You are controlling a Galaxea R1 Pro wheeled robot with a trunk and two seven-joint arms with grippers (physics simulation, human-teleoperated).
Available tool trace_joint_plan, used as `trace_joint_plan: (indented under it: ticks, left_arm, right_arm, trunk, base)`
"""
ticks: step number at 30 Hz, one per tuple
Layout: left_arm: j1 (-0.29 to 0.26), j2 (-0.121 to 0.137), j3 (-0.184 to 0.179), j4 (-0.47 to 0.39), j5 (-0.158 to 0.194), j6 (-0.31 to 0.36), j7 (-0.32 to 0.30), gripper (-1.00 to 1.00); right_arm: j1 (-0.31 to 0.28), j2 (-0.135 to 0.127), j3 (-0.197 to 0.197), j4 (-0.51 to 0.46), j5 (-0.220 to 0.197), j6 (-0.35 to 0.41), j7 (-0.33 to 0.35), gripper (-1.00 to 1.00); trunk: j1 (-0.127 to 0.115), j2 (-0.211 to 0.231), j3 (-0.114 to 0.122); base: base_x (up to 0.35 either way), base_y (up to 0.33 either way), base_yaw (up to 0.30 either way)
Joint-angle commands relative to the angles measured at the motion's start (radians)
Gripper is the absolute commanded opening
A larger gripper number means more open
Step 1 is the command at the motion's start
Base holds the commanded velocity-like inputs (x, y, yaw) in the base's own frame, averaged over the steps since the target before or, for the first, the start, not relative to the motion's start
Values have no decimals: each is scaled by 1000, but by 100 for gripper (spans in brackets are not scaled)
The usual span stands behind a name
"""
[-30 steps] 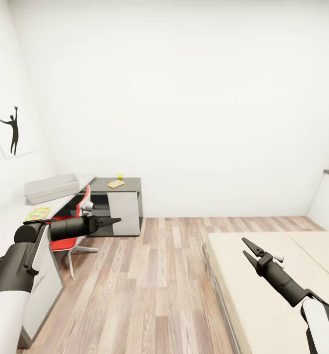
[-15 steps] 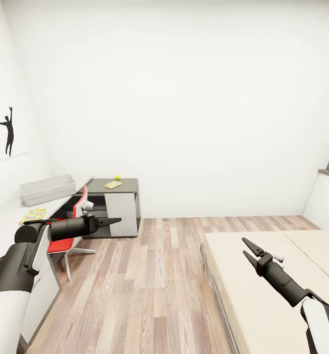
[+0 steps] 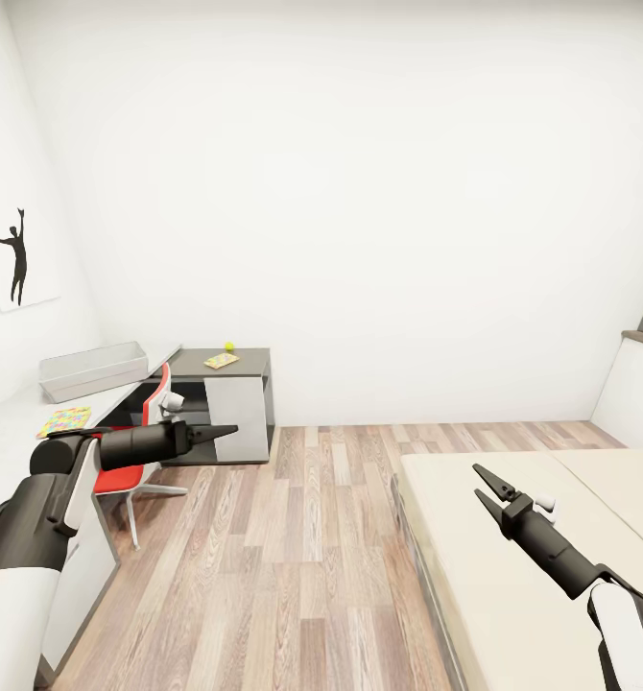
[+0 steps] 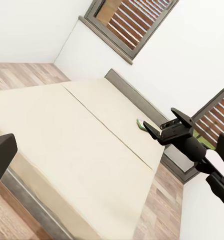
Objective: Put all the toys in the child's room - the three board games (two on the bed and one on the table), the two jigsaw puzzles on the table, and the tennis ball on the table - inside the toy box on the table in the child's room.
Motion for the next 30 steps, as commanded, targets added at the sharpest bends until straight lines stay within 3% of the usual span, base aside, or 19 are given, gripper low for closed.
trace_joint_plan:
  ticks: [1,30]
  left_arm:
    - [0,0,0,0,3,7,-1,100]
    - [0,0,0,0,3,7,-1,100]
  right_arm:
    - [-1,0,-2,0,-2,7,2,100]
    - [-1,0,-2,0,-2,6,2,100]
  trunk:
    - [0,-1,0]
    - [0,-1,0]
  base:
    - [0,0,0]
    - [-20,0,0]
